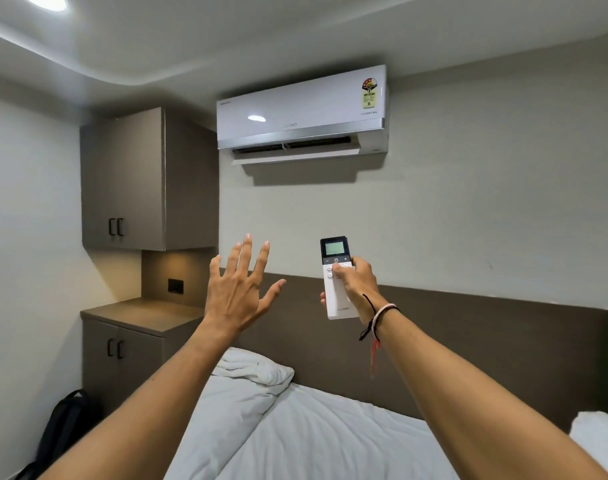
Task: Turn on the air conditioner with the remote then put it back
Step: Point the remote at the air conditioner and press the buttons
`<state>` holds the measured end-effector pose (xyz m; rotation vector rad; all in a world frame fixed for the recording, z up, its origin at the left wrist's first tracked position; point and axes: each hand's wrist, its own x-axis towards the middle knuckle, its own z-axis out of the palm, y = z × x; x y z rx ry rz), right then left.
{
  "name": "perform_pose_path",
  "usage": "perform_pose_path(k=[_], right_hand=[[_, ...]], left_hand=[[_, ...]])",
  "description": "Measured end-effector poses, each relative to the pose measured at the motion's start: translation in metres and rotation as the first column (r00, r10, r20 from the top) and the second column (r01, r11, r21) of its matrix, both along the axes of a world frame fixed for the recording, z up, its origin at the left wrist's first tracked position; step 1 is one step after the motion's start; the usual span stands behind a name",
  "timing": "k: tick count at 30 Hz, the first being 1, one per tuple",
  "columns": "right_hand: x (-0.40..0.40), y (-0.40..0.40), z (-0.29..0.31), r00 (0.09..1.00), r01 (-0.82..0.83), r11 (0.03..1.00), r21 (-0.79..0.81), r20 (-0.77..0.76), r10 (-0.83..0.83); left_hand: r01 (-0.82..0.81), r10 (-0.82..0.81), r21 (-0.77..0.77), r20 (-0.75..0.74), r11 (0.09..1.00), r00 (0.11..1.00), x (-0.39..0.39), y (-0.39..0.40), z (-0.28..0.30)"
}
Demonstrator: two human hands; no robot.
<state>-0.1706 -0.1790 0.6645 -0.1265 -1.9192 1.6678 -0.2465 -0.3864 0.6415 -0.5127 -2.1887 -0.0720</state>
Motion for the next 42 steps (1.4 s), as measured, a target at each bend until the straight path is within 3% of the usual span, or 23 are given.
perform_pose_path(k=[42], right_hand=[[-0.008,0.006,-0.008,0.999,-0.050,0.999,-0.023,0.015,0.050]], left_hand=[[-0.007,0.007,-0.018,-0.005,1.000,1.000,-0.008,0.001,-0.003]])
